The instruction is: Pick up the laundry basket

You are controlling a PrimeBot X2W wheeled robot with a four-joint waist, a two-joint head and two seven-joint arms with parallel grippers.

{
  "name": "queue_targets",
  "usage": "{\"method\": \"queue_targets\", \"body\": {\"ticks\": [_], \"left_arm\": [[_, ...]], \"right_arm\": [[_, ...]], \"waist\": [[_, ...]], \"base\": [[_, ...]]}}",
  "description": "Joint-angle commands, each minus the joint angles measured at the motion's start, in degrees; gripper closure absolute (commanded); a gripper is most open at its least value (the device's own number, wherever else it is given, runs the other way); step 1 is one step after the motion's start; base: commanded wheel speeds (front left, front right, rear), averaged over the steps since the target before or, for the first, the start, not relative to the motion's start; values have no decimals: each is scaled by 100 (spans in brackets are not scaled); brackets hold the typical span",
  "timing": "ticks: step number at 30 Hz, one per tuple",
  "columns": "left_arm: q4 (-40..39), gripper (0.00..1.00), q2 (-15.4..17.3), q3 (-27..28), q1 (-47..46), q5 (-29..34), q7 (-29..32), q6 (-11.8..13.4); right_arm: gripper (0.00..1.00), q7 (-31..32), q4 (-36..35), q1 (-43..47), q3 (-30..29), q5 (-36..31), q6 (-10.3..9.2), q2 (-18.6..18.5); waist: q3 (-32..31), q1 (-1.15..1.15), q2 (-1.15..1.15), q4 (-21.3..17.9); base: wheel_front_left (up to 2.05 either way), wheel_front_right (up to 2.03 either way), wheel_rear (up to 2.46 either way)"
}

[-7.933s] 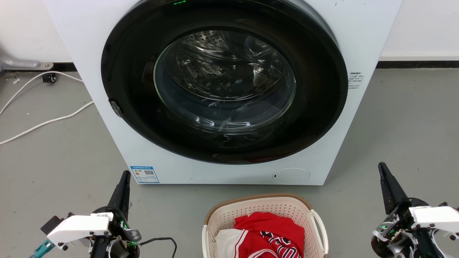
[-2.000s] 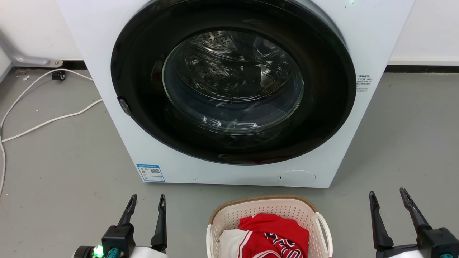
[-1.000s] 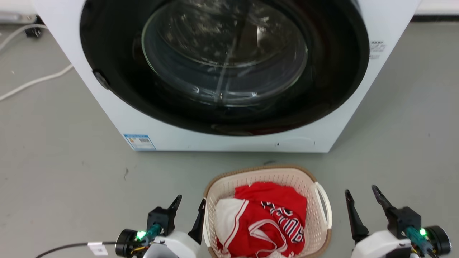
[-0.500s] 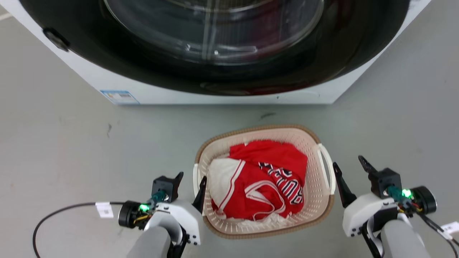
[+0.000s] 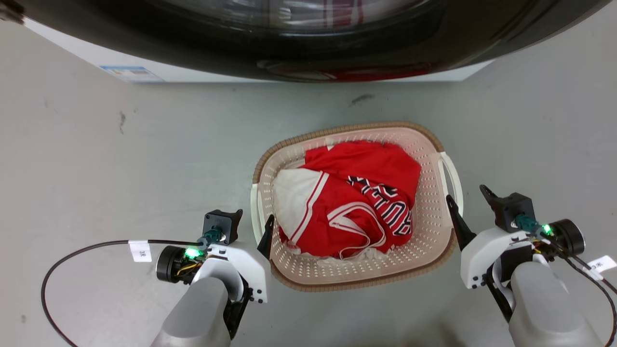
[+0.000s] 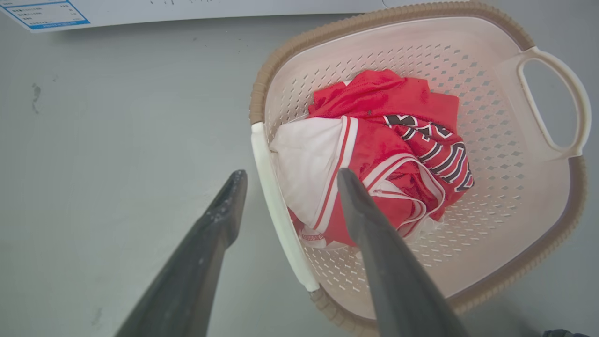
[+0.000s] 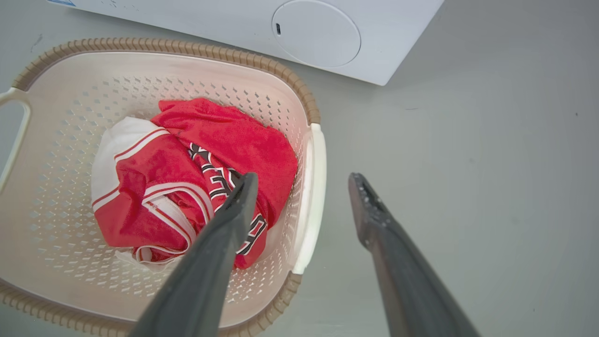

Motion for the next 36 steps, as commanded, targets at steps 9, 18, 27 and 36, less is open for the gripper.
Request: {"method": "queue_targets", "body": {"ticks": [9, 18, 27, 36], "left_arm": [[169, 0, 8, -201, -399, -186, -16, 55], [279, 0, 7, -417, -756, -279, -16, 107], [322, 0, 8, -598, -1008, -368, -15, 143], [448, 0, 2, -849, -1248, -490, -16, 186]], "right_arm": [[0, -12, 575, -521, 43, 70, -4, -60], [0, -12, 862, -966, 108, 51, -4, -51], [0, -12, 1114, -1295, 194, -24, -4, -43], [0, -12, 1301, -1531, 218, -103, -4, -30]], "waist": [[567, -1, 0, -20], [1035, -1, 0, 8], [1303, -1, 0, 20], [1507, -1, 0, 26]], "base": [[0, 0, 0], [0, 0, 0], [0, 0, 0], [0, 0, 0]]}}
